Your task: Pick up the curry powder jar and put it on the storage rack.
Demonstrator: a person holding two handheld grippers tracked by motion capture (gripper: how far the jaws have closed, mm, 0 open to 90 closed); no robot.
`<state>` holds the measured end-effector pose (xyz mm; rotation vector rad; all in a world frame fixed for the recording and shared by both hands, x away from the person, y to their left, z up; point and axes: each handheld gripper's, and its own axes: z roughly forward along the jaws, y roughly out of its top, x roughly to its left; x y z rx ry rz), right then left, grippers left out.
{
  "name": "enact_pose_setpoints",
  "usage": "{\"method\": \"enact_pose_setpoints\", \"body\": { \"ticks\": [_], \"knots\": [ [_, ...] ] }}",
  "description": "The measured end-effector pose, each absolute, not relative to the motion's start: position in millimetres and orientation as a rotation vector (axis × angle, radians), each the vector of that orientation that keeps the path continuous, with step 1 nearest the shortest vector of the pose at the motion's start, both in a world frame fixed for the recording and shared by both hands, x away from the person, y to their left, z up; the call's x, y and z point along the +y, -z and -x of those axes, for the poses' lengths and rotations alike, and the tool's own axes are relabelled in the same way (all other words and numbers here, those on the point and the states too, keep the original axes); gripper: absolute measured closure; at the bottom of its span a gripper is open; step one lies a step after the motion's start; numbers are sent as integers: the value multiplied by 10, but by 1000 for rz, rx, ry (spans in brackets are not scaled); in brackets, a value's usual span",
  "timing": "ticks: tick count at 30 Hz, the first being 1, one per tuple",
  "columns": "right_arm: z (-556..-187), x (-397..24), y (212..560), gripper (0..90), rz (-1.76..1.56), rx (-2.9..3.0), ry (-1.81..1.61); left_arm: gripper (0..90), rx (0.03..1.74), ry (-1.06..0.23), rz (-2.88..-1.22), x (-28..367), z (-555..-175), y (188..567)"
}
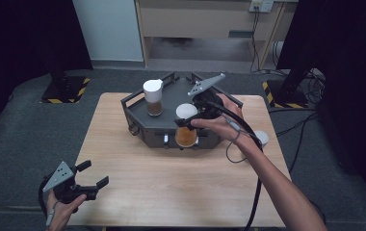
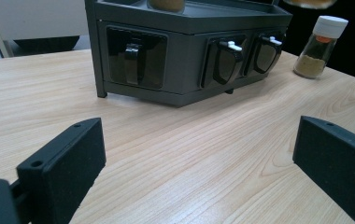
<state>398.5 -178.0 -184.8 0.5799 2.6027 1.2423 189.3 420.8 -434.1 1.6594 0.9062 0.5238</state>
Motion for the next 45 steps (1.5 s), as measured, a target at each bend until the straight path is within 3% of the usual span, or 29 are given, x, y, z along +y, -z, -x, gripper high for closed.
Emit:
{"method": "enact_pose_setpoints", "body": {
  "ticks": [17, 45],
  "knots": [
    [-4276, -1700, 1698, 341, -669, 2551, -1209, 14, 905, -517, -1659, 4219, -1898, 4342],
    [-4710, -1374, 1981, 341, -853, 2482, -1120, 18, 903, -516, -1654, 4237, -1901, 4348]
  ]
}}
